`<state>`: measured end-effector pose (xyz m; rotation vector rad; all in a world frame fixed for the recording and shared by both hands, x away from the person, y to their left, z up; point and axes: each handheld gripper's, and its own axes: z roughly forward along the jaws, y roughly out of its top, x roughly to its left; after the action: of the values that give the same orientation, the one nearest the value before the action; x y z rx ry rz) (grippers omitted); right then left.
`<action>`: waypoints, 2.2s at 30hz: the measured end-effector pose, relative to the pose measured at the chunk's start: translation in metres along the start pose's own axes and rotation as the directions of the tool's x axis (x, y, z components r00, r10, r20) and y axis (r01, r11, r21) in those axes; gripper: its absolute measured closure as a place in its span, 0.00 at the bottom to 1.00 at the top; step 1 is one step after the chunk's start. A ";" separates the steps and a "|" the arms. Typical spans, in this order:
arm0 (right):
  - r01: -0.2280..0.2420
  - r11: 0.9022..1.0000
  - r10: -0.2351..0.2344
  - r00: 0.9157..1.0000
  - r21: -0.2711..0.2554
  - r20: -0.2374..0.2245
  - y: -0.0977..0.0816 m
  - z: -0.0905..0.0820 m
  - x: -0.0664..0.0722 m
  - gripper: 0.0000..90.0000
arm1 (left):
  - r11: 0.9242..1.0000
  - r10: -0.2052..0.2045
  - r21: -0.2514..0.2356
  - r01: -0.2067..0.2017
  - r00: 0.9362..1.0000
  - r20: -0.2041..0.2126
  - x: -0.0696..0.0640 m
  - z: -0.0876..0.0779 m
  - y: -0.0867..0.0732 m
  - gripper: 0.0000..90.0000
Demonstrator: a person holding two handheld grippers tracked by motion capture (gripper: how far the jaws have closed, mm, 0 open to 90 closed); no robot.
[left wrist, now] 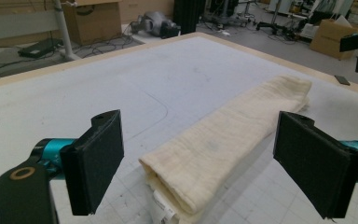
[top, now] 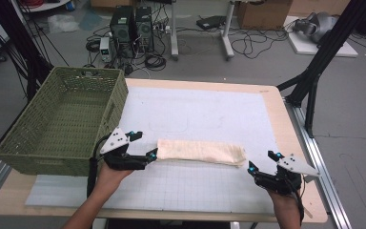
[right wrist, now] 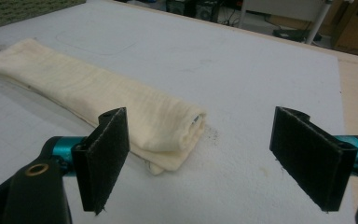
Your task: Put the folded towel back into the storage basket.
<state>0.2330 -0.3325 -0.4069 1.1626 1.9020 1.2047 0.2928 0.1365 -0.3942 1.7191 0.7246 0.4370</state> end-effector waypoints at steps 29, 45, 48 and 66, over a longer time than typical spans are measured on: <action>0.018 1.000 -0.018 1.000 0.022 -0.014 -0.001 0.004 0.000 0.21 | 0.964 -0.085 0.251 0.091 0.996 -0.033 0.019 0.061 -0.005 0.24; 0.020 0.999 -0.019 1.000 0.033 -0.013 -0.002 0.005 -0.001 0.21 | 0.902 -0.049 0.427 0.061 0.998 -0.041 0.015 0.083 -0.028 0.31; 0.018 0.999 -0.018 1.000 0.032 -0.015 -0.002 0.005 -0.001 0.21 | 0.903 -0.031 0.426 0.049 0.998 -0.048 0.012 0.084 -0.029 0.32; 0.022 0.999 -0.021 1.000 0.040 -0.019 -0.002 0.006 0.000 0.21 | 0.910 -0.013 0.415 -0.003 0.999 0.036 0.002 0.080 -0.026 0.88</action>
<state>0.2369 -0.3312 -0.4113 1.1530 1.9556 1.1743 0.3389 0.0834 -0.4410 2.1179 0.8378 0.2543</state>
